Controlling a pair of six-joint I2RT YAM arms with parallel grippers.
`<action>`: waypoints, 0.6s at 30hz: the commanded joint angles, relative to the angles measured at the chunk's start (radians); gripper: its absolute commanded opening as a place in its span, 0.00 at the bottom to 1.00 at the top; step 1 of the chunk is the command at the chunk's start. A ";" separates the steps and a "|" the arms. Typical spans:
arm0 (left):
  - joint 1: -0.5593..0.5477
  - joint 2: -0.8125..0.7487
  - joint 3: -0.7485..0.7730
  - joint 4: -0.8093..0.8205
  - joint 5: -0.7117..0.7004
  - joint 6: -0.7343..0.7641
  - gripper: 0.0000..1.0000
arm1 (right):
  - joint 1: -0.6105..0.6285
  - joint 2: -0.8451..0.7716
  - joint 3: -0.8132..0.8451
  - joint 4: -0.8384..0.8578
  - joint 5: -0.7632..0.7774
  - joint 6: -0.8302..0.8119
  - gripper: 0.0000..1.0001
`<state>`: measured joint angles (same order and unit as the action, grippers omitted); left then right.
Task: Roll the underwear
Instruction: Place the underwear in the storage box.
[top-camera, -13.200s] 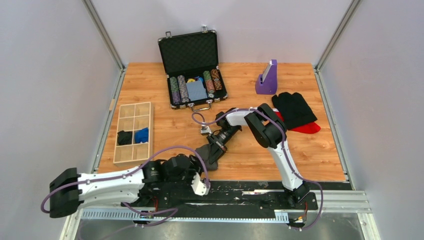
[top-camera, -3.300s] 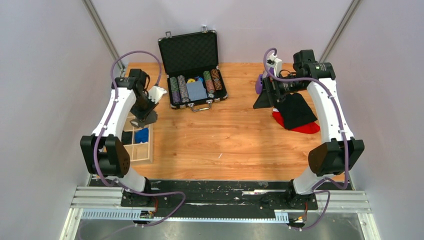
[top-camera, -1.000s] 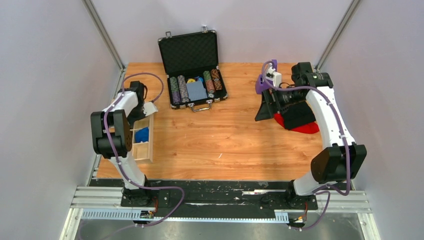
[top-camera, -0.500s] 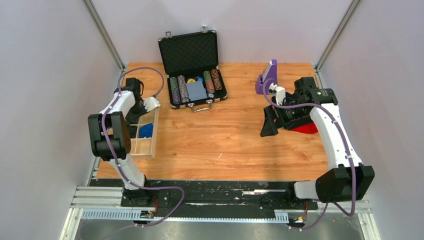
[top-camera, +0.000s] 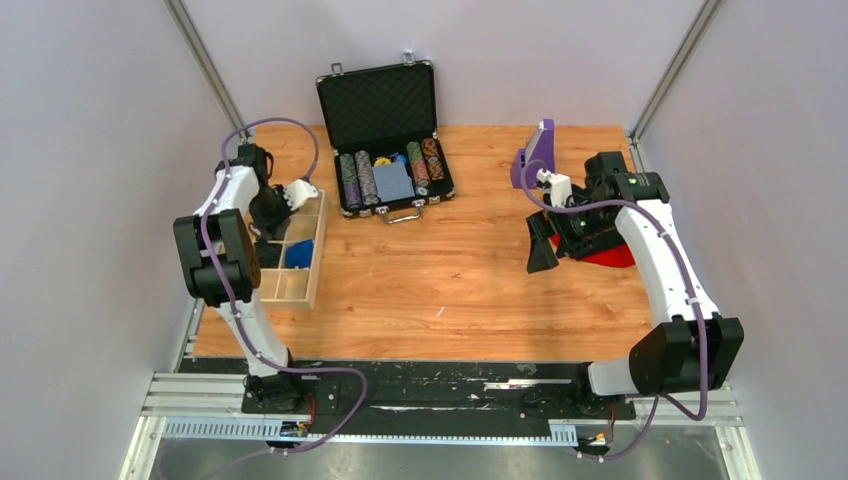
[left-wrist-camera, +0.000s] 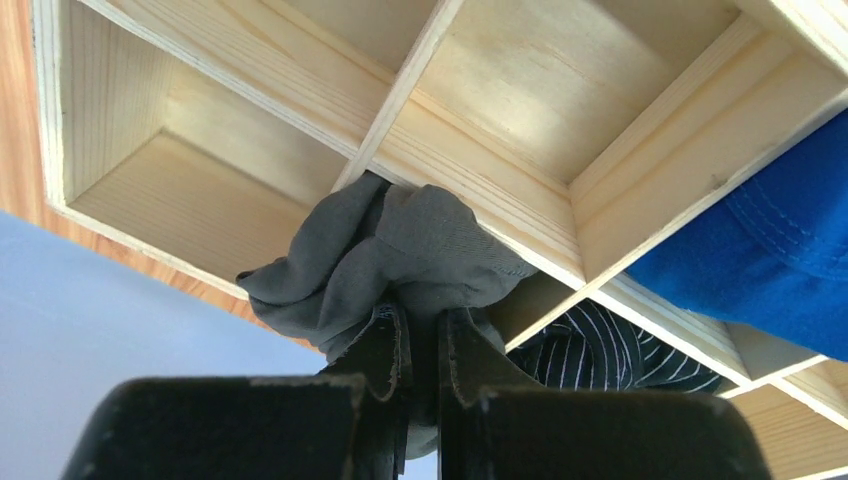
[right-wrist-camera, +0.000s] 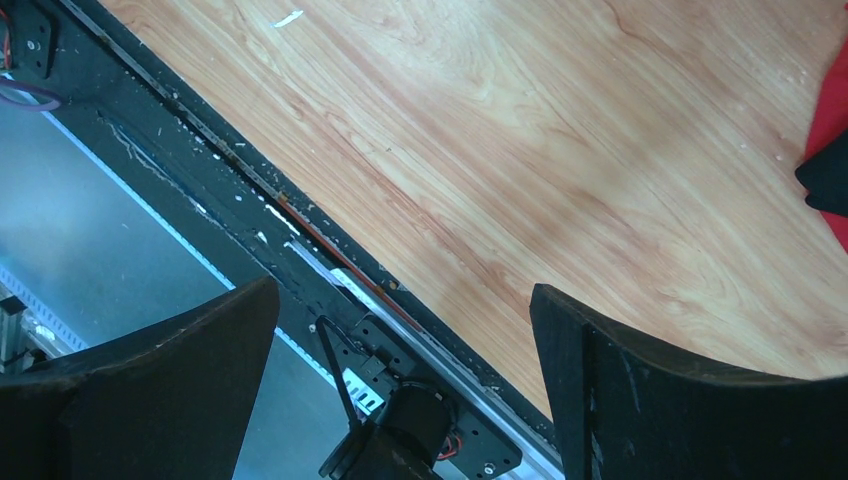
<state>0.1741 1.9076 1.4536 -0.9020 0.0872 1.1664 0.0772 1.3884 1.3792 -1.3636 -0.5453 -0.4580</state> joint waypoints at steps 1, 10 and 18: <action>-0.001 0.171 0.023 -0.150 0.345 0.032 0.00 | 0.002 0.001 0.050 0.011 0.031 0.007 1.00; 0.017 0.197 0.027 -0.254 0.328 -0.036 0.00 | 0.004 0.033 0.094 0.012 0.042 0.004 1.00; 0.032 0.254 0.073 -0.356 0.301 -0.141 0.00 | 0.017 0.071 0.189 0.010 0.058 0.011 1.00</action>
<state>0.2131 2.0476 1.5791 -1.0737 0.2291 1.1183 0.0776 1.4517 1.4860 -1.3678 -0.5053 -0.4576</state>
